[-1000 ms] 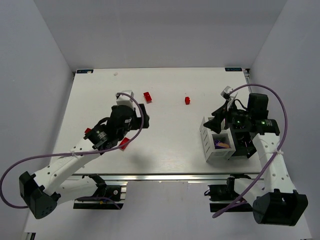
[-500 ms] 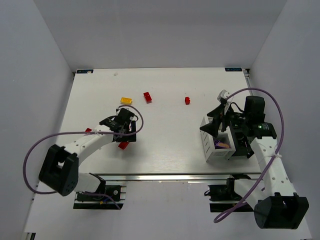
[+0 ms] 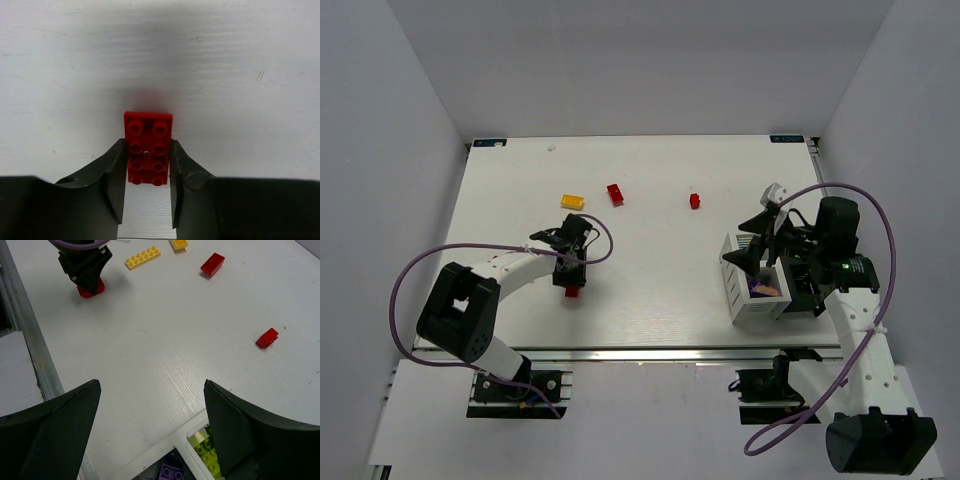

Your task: Sort the legos into containers by color

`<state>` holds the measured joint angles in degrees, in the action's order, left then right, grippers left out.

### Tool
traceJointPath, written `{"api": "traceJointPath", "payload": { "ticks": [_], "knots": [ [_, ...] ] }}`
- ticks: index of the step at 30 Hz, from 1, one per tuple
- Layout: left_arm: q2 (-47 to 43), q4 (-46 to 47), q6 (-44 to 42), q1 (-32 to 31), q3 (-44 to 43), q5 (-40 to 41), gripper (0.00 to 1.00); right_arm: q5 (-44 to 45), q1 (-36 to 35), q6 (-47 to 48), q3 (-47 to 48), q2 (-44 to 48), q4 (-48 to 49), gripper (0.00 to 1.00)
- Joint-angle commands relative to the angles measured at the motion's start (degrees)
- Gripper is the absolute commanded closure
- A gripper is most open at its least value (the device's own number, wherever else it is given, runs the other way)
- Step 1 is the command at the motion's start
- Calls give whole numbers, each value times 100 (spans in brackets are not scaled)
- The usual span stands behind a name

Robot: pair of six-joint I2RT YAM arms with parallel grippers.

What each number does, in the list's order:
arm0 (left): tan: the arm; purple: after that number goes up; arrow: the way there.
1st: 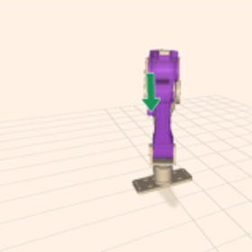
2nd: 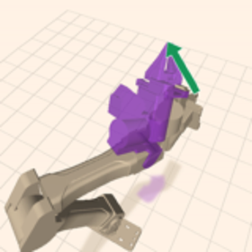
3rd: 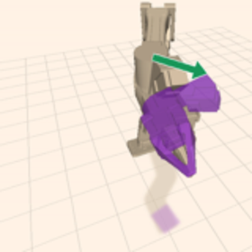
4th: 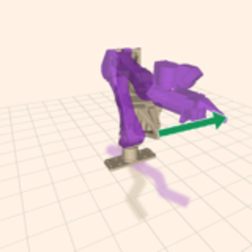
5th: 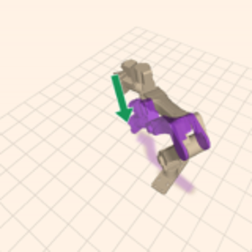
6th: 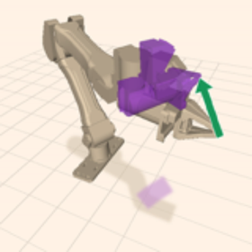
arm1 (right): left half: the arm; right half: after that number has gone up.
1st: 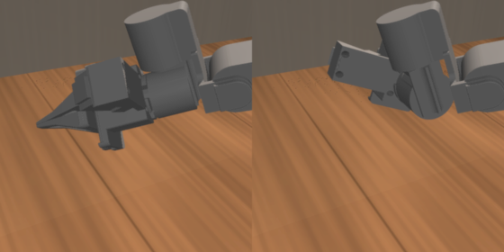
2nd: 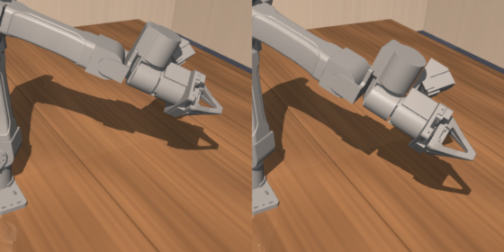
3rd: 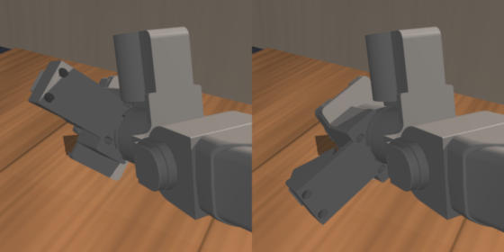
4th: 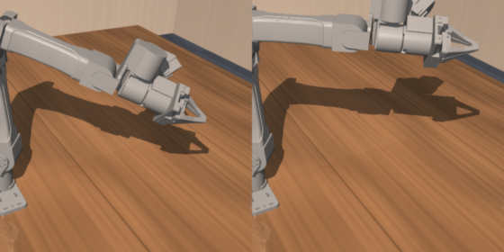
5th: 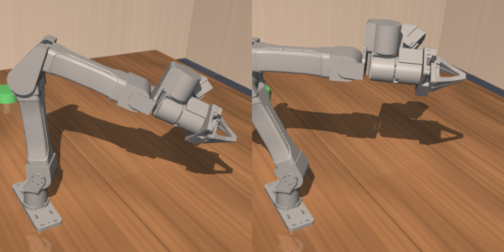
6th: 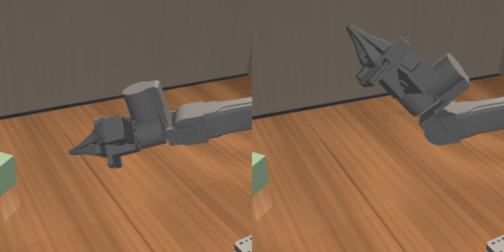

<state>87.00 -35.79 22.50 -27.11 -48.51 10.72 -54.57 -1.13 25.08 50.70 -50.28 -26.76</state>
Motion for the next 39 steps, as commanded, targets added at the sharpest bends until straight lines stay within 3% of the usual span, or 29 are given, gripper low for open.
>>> {"api": "traceJointPath", "payload": {
  "ticks": [1,6,7,10,11,13,14,15,18,21,22,23,26,28,31,34,36,37,39],
  "knots": [
    [-131,134,-44,83,-106,-219,65,-28,34,15,-69,106,233,11],
    [-472,344,-131,83,-272,-640,80,312,225,-362,-95,220,503,11],
    [-717,458,-219,-56,-316,-850,87,559,262,-633,-139,247,706,13],
    [-1201,1405,-597,-57,-352,-2561,96,1097,367,-1355,-60,151,892,27],
    [-1273,2069,-667,-118,-343,-3419,96,1123,428,-1487,131,72,857,42],
    [-1265,2741,-660,-180,-361,-4153,98,1062,525,-1734,421,-148,656,53],
    [-1204,3318,-625,-259,-396,-4418,98,1097,595,-1804,519,-183,620,70],
    [-1107,3524,-615,-320,-474,-4838,99,1167,683,-1996,607,-236,594,78],
    [-563,4684,-483,-628,-843,-5245,100,1475,833,-2313,1029,-315,524,99],
    [61,5310,-606,-978,-1388,-5334,99,1064,938,-2280,1688,-736,-230,93],
    [210,5502,-789,-1041,-1520,-5361,99,905,965,-2253,1837,-868,-415,86],
    [351,5591,-852,-1120,-1765,-5352,99,556,991,-2227,1952,-1069,-765,66],
    [887,5723,-1116,-1331,-2248,-5264,99,263,1070,-2200,2164,-1221,-997,38],
    [1230,5785,-1248,-1463,-2469,-5168,99,350,1123,-2166,2242,-1203,-1006,34],
    [1695,6073,-1353,-1656,-2979,-5194,99,1034,1220,-2279,2269,-932,-726,33],
    [2196,6879,-1249,-1797,-3339,-5238,99,1948,1378,-2911,2016,-379,20,41],
    [2469,7539,-1117,-1938,-3489,-5326,100,2554,1431,-3394,1900,-62,380,59],
    [2775,8074,-881,-2025,-3568,-5265,100,3052,1466,-3544,1909,26,382,77],
    [3128,8376,-600,-2113,-4005,-5098,100,3494,1527,-3746,2014,10,269,92]
  ]
}}
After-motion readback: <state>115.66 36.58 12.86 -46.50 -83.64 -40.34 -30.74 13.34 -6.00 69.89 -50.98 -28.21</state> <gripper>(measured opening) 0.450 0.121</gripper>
